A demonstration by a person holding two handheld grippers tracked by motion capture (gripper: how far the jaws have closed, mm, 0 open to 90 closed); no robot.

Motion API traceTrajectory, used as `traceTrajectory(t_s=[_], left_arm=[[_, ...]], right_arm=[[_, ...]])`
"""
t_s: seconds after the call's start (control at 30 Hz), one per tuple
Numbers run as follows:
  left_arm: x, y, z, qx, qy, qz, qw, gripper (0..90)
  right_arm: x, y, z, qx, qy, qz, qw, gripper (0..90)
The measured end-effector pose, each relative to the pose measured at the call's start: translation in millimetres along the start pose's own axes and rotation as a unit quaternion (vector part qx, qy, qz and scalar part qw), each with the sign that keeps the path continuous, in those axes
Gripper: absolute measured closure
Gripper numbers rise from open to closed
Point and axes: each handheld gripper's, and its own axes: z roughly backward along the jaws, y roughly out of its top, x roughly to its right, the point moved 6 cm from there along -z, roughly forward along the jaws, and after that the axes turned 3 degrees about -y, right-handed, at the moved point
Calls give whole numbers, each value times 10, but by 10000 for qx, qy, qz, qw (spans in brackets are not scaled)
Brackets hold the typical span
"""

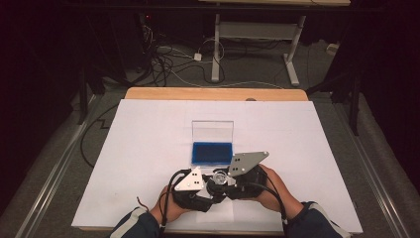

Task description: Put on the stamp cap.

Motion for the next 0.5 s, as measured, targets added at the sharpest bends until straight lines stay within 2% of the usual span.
traceTrajectory(t_s=[0.3, 0.5], left_arm=[[-8, 8, 19, 109, 24, 54, 9999, 361], [-21, 17, 40, 233, 21, 85, 9997, 361]], right_arm=[[4, -1, -21, 86, 29, -83, 9999, 569], [29, 16, -8, 286, 58, -238, 9993, 570]])
